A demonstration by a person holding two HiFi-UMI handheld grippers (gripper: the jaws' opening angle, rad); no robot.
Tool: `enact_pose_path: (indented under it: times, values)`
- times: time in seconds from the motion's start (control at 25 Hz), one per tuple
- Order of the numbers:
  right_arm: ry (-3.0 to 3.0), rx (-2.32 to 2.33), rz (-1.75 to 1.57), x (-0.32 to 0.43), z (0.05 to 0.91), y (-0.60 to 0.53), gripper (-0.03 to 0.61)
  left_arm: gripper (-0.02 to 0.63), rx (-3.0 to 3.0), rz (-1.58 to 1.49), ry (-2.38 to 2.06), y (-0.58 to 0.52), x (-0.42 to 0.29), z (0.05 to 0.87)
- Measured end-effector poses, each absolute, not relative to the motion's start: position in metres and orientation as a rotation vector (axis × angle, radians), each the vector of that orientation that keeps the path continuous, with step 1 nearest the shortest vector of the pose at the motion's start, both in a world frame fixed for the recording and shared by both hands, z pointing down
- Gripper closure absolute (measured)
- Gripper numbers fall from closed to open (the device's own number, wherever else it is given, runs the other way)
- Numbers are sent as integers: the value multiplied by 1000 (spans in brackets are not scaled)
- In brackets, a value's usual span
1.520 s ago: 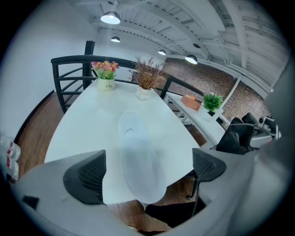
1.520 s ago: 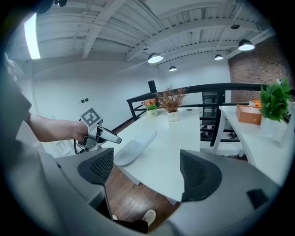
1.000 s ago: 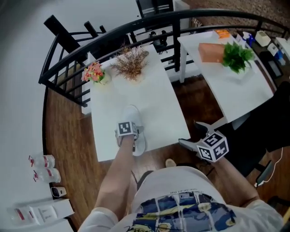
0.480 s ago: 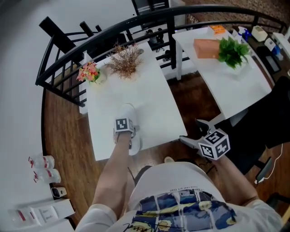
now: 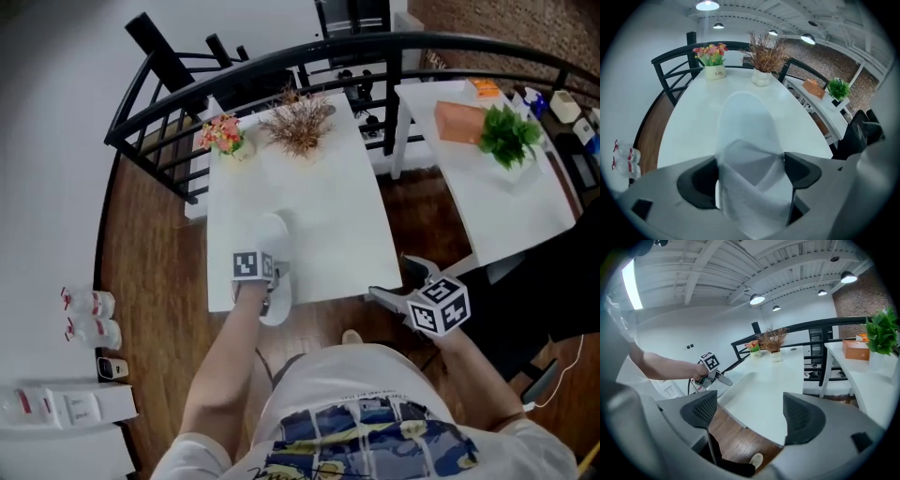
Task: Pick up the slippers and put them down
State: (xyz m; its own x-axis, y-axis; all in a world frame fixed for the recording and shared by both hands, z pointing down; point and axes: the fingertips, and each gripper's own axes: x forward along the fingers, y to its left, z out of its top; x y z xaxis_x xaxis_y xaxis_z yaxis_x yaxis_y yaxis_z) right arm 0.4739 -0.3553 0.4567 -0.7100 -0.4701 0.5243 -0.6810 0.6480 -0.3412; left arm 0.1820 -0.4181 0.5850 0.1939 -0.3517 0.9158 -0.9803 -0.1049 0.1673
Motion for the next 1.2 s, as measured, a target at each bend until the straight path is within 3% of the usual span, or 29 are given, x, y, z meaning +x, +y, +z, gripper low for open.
enact_pose_path:
  times: [0.56,1.2]
  values:
    - [-2533,504,616,294,449,-280,149,192,1579,691,-1430,-268,54,527]
    - [-2506,159,464,53,444,-52,149,196,1344,514,-1630,42,-194,517]
